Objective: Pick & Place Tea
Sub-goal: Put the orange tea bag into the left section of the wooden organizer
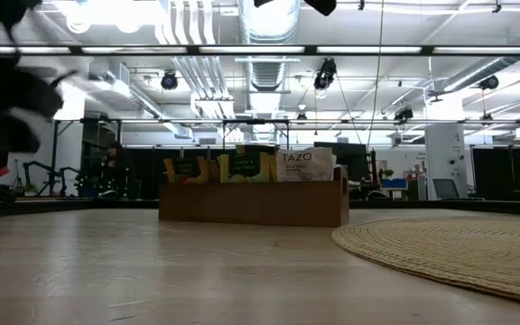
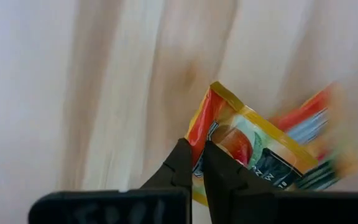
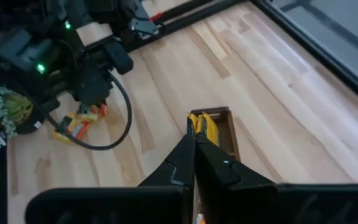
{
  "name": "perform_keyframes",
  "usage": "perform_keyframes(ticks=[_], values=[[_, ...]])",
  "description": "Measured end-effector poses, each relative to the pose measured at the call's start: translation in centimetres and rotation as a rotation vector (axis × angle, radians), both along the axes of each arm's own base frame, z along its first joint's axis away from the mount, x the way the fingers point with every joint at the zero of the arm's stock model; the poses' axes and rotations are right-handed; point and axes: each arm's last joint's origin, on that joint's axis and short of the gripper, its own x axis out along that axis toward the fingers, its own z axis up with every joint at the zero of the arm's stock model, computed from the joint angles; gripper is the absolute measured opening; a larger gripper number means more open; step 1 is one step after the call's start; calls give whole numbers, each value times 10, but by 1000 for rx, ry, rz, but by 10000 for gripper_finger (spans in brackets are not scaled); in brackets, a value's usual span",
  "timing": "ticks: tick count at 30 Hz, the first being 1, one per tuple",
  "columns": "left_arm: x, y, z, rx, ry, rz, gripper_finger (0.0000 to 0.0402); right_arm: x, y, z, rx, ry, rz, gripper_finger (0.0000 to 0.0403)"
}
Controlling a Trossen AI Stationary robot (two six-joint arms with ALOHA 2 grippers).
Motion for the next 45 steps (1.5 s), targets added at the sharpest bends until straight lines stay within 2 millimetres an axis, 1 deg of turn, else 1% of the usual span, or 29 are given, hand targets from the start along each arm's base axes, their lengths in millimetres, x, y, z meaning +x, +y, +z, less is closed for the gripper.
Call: perform_keyframes(ticks=[2,6,10,13,19,22,25,30,33,35,39,45], values=[[8,1,15,0,-81,44,15,-5,0,6,-13,-14,12,9],[19,11,40,35,-212,140,15,-13,-3,17,-63,-41,0,9],[27,29,63,81,-328,246,14,-25,-6,30,-106,-79,-28,9],[33,44,82,115,-437,322,14,-32,-7,38,-136,-95,-15,8],[52,69,115,112,-684,445,14,-39,-8,45,-154,-111,-7,16],[62,83,128,109,-828,533,14,-39,-8,45,-164,-110,0,38],[70,98,141,132,-982,634,14,-40,-9,45,-173,-110,-12,72],[78,117,161,205,-1220,777,14,-40,-13,46,-249,-114,-144,132],[82,125,170,222,-1327,818,14,-41,-16,46,-272,-117,-193,166],[86,129,174,240,-1362,839,14,-40,-18,46,-273,-117,-202,186],[97,134,180,274,-1373,850,14,-38,-21,44,-273,-111,-216,218],[125,137,189,307,-1361,832,14,-35,-25,43,-268,-118,-215,248]])
